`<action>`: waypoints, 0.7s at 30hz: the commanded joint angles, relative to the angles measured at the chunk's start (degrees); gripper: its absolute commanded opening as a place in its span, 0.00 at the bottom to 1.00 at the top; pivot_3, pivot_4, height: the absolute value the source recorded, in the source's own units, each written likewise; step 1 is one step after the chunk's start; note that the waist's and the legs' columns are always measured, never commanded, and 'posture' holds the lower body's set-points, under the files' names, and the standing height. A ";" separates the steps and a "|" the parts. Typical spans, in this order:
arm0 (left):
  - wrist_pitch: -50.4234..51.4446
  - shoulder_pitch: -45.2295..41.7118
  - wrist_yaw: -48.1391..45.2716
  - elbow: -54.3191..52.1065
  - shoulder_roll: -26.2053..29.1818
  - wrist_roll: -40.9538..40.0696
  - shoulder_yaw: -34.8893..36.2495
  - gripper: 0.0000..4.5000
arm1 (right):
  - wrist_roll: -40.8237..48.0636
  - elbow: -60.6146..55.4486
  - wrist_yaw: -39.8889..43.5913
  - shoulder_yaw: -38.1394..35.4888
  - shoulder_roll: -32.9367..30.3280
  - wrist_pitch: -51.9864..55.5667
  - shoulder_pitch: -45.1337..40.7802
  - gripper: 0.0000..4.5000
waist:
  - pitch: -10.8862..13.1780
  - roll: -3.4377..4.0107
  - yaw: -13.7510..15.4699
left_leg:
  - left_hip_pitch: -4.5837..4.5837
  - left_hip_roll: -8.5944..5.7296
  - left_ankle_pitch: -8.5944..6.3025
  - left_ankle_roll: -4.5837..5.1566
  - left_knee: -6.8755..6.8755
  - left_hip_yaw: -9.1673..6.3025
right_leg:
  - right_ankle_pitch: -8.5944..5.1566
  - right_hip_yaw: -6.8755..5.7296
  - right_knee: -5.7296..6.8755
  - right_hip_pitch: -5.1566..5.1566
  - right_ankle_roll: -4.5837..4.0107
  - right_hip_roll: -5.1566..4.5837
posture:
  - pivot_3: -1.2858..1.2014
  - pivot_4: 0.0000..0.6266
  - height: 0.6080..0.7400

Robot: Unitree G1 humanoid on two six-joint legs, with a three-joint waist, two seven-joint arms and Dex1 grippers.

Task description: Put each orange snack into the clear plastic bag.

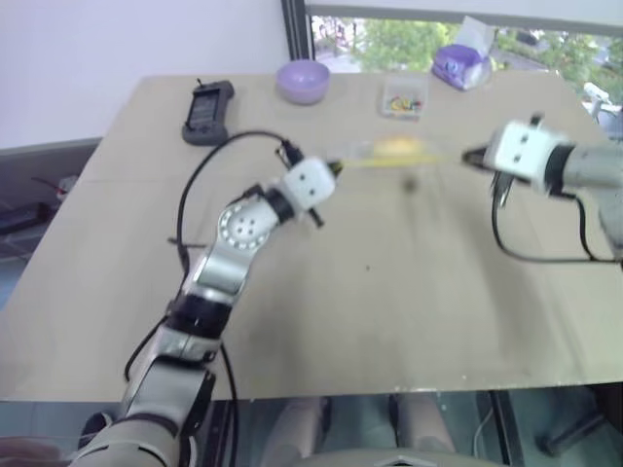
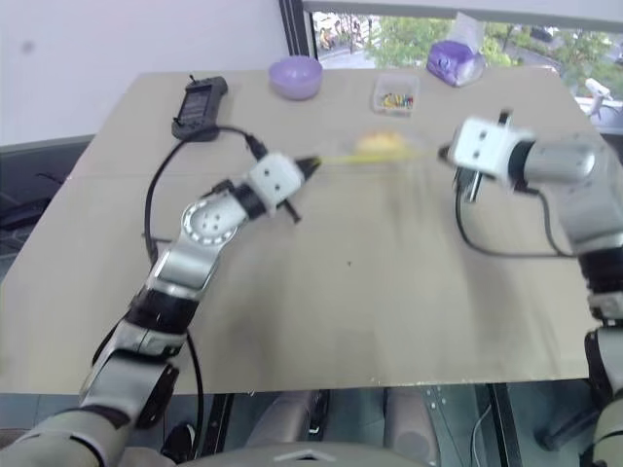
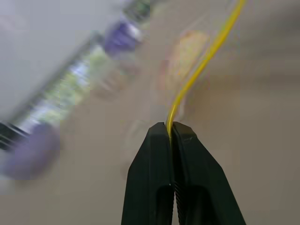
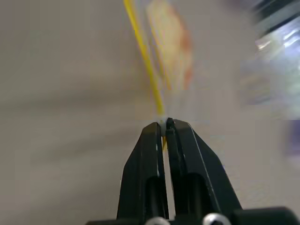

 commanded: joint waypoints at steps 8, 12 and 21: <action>15.78 12.94 -6.56 -20.11 6.79 -3.90 0.88 0.00 | 4.21 -18.24 -0.85 -7.14 -2.63 12.23 14.74 0.00 | -0.01 0.14 1.02 | 0.41 0.05 -0.11 0.19 0.15 -0.11 | 0.05 -0.15 0.02 0.51 -0.06 0.10 | 0.52 0.24 1.00; 16.07 14.24 -6.30 -21.21 6.57 -3.66 0.82 0.00 | 3.66 -18.04 -0.18 -7.53 -4.43 11.88 15.53 0.23 | -0.01 0.14 1.11 | 0.38 0.05 -0.03 0.04 0.17 -0.10 | 0.05 -0.16 -0.04 0.51 -0.06 0.08 | 0.52 0.24 1.00; 12.42 14.43 -5.40 -20.44 5.84 -4.10 2.16 0.59 | 5.03 -18.98 1.75 -9.01 -6.57 12.36 17.27 0.94 | -0.01 0.13 1.18 | 0.37 0.06 -0.03 0.04 0.16 -0.09 | 0.05 -0.18 -0.08 0.52 -0.06 0.06 | 0.52 0.24 1.00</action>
